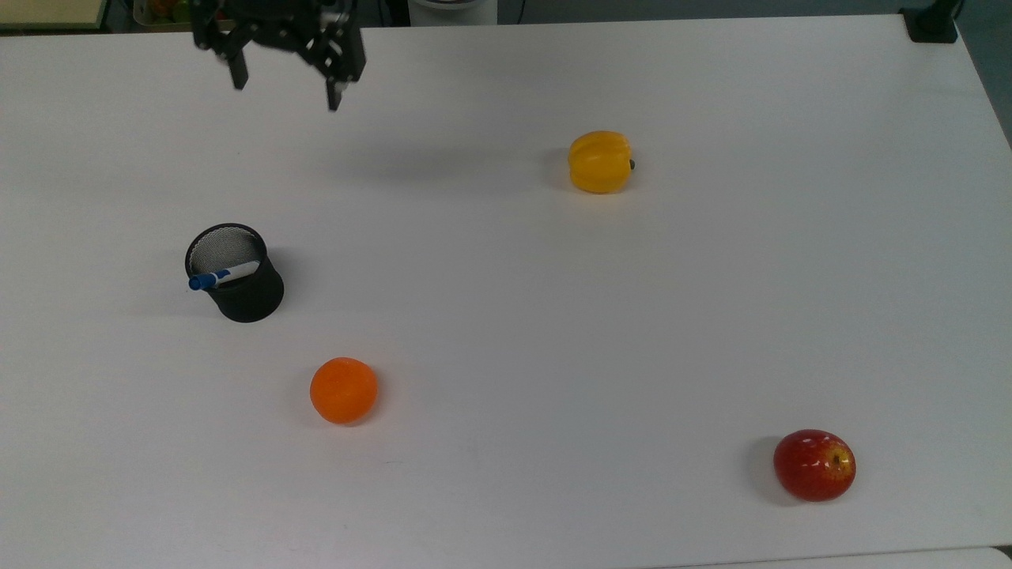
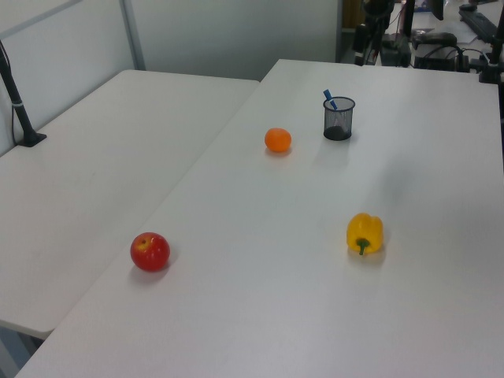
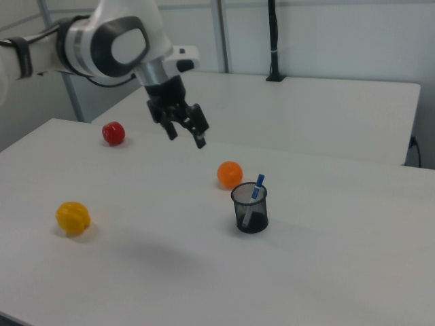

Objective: Take marker pen
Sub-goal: 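Move the open gripper toward the black mesh pen cup, then lower the gripper into the cup and close on the marker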

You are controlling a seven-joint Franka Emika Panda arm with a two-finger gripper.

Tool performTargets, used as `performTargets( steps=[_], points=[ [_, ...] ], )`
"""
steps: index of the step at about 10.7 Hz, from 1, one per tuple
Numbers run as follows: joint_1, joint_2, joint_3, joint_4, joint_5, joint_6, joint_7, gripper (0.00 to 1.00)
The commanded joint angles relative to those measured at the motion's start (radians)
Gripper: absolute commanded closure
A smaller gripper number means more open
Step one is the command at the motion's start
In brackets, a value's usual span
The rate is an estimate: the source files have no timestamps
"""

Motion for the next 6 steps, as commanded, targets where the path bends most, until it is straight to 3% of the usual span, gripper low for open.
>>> performTargets(
  steps=[1, 6],
  points=[
    [-0.050, 0.087, -0.005, 0.011, 0.004, 0.167, 0.082, 0.00],
    [-0.135, 0.222, -0.005, 0.011, -0.030, 0.409, 0.081, 0.03]
  ],
)
